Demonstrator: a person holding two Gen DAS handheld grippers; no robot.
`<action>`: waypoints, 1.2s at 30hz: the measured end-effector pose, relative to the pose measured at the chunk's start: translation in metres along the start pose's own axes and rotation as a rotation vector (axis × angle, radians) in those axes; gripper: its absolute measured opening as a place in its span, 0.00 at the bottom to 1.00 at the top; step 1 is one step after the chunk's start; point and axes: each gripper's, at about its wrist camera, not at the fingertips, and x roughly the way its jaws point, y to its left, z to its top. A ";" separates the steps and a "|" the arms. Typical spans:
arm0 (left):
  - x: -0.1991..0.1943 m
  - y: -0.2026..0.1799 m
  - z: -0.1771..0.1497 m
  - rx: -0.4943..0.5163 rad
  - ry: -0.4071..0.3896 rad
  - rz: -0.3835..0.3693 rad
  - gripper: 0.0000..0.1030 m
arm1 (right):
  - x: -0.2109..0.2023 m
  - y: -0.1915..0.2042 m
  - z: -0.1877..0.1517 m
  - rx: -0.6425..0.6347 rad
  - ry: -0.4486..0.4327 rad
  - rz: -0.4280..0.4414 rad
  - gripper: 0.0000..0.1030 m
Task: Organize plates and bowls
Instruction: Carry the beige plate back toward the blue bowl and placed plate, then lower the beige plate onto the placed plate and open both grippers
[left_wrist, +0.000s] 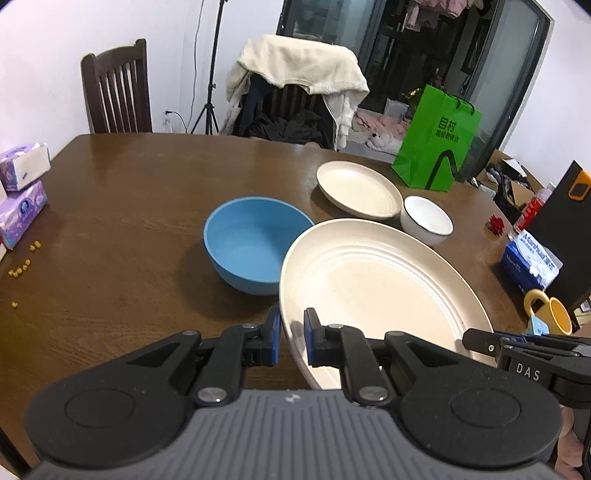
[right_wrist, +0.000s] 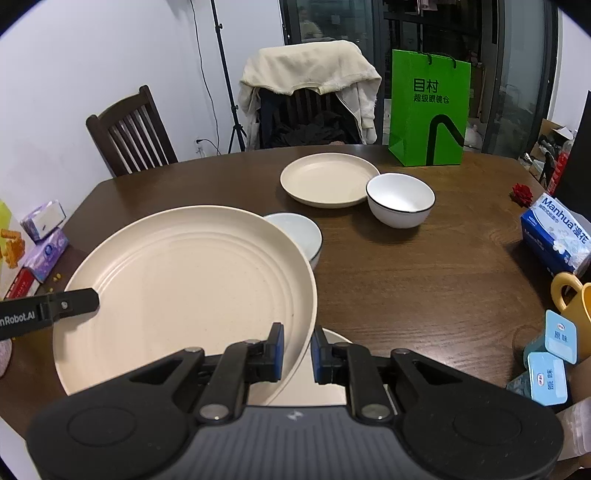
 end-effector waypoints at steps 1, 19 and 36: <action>0.001 0.000 -0.002 0.001 0.006 -0.003 0.13 | 0.000 -0.002 -0.002 0.000 0.003 -0.002 0.14; 0.024 -0.010 -0.023 0.035 0.074 -0.035 0.13 | 0.015 -0.018 -0.030 0.017 0.049 -0.041 0.14; 0.055 -0.019 -0.039 0.073 0.144 -0.052 0.13 | 0.032 -0.034 -0.050 0.037 0.096 -0.076 0.14</action>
